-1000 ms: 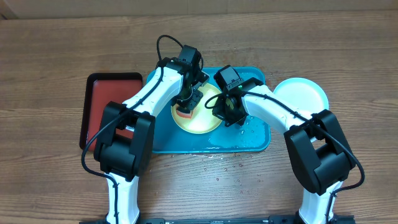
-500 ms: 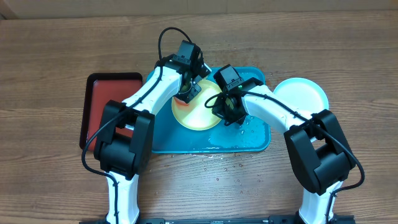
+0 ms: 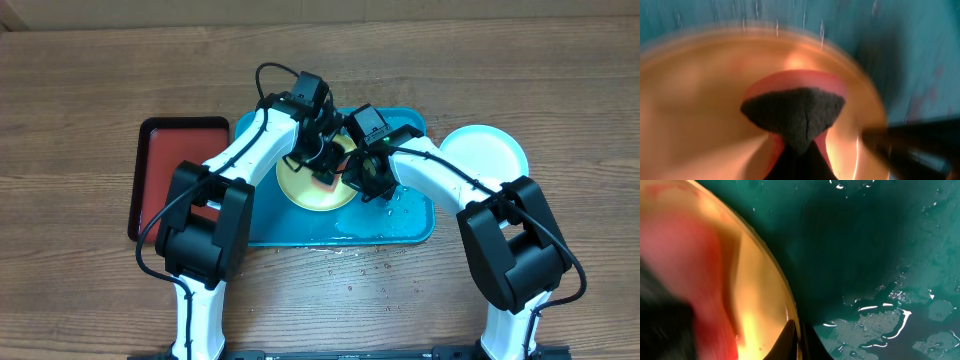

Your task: Clean dirty plates on tray and stack at the side

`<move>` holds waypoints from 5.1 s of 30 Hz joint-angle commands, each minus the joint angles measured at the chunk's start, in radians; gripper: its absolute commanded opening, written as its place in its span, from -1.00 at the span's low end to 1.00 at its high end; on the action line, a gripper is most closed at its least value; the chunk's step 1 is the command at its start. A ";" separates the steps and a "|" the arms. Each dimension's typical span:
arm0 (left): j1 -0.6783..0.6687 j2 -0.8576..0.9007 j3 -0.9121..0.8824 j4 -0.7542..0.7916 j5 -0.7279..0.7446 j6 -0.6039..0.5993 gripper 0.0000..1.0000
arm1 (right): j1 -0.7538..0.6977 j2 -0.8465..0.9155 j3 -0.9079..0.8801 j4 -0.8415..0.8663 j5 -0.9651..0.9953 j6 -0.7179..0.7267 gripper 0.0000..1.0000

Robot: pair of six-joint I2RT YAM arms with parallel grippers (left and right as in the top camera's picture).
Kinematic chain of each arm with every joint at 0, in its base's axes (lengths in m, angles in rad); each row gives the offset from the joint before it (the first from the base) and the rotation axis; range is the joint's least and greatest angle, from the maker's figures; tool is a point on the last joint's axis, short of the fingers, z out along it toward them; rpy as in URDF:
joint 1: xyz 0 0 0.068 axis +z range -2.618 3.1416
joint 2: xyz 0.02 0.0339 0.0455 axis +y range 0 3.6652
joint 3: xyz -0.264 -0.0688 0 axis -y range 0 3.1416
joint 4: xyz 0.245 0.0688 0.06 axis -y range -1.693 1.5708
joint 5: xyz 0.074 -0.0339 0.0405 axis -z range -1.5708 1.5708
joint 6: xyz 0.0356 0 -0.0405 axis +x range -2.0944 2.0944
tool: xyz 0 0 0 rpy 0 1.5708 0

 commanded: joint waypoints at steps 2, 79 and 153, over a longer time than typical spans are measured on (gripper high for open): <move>0.004 0.006 0.031 0.192 0.045 -0.103 -0.91 | -0.003 0.022 -0.021 -0.013 0.054 -0.012 -0.93; 0.094 -0.222 0.280 -0.477 -0.544 -0.622 -0.92 | 0.042 -0.367 0.014 -0.275 0.345 -0.431 -0.92; 0.098 -0.227 0.293 -0.469 -0.547 -0.584 -0.91 | -0.882 -0.410 -0.317 0.024 -0.034 -0.515 -0.93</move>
